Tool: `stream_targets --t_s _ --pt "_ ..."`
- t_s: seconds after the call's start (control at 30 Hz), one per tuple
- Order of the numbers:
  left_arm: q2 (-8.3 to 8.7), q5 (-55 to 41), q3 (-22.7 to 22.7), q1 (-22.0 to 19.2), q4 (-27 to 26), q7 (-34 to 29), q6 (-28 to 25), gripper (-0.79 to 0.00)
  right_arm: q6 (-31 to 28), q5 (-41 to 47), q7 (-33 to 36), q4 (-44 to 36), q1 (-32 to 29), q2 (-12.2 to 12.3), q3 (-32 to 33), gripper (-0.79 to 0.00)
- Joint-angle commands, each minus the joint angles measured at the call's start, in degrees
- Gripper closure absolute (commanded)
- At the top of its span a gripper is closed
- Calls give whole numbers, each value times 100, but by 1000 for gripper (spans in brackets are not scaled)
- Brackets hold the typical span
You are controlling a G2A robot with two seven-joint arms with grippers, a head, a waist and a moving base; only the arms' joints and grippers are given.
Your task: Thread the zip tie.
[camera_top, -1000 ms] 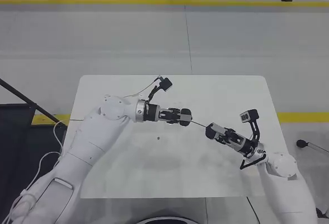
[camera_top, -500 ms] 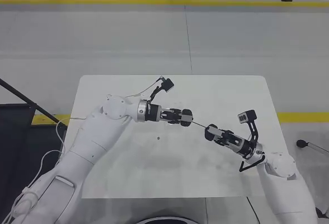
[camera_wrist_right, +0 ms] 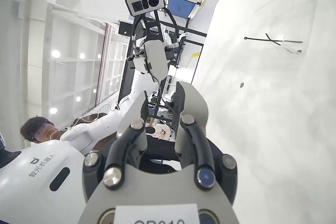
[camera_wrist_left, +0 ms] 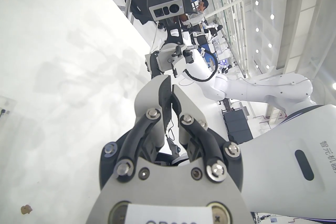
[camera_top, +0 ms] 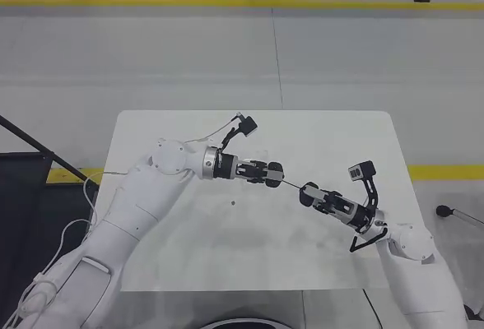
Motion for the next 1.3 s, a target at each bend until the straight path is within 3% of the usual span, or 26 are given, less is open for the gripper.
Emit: stream_targets --t_s 0.0,0.17,0.4,0.47,0.57,0.6,0.67,0.87,1.13,1.27 --pt "-2 -8 0 -5 14 -13 -5 0 4 -14 -25 0 6 3 -17 -249" --pt "-4 -27 -8 -10 56 -43 -23 0 -2 -8 -40 2 17 13 -48 -111" --pt "-11 -44 -10 -27 99 -66 -33 0 -9 18 -47 20 38 28 -79 -62" --pt "-15 -50 -7 -35 108 -70 -30 0 -5 34 -42 27 47 32 -87 0" --pt "-24 -61 -4 -49 129 -53 -32 0 -13 47 -36 45 59 40 -91 0" --pt "-27 -72 -14 -53 141 -11 -48 -154 -14 51 -34 49 63 43 -92 0" --pt "-27 5 -77 -57 210 315 -98 -785 -11 72 -52 62 68 47 -90 0" --pt "7 476 -294 52 235 1457 -153 -785 -5 16 -626 36 25 43 -26 0" --pt "94 1231 -641 458 -256 2933 -8 -785 -148 -70 -2220 -231 -214 -27 42 0" --pt "94 1231 -641 458 -256 2933 -8 -785 -182 -192 -2791 -429 -334 -63 2 0"
